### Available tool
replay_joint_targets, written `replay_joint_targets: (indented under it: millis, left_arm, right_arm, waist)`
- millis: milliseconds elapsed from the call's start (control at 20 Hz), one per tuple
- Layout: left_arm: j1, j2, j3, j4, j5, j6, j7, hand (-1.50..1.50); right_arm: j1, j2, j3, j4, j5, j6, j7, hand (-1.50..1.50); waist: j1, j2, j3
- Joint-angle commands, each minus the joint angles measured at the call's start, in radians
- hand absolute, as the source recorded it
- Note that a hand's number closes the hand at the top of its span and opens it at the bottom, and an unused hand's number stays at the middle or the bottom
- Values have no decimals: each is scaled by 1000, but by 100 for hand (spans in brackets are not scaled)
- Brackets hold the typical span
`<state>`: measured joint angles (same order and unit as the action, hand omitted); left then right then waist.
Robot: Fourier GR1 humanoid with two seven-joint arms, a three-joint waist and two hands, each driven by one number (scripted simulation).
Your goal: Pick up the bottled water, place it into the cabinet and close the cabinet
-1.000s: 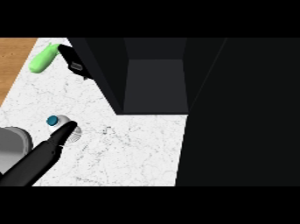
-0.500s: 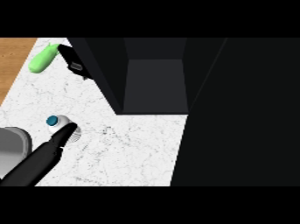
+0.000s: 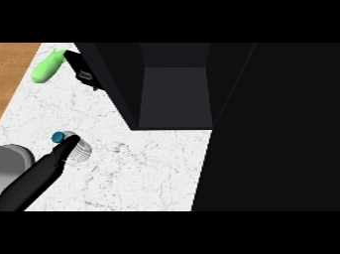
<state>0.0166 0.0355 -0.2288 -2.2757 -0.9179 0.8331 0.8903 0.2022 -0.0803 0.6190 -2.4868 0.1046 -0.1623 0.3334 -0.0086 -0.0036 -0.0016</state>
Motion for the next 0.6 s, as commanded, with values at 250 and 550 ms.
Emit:
replay_joint_targets:
  millis: [250,550]
  left_arm:
    - [34,62,77,168,245,120,-164,-150]
    - [19,107,164,278,421,154,-303,-150]
  right_arm:
    - [32,-86,60,-155,134,-35,50,-150]
    - [-47,-87,-21,-128,75,-54,77,-150]
  waist:
    - [-10,-1,-1]
    - [1,3,-1]
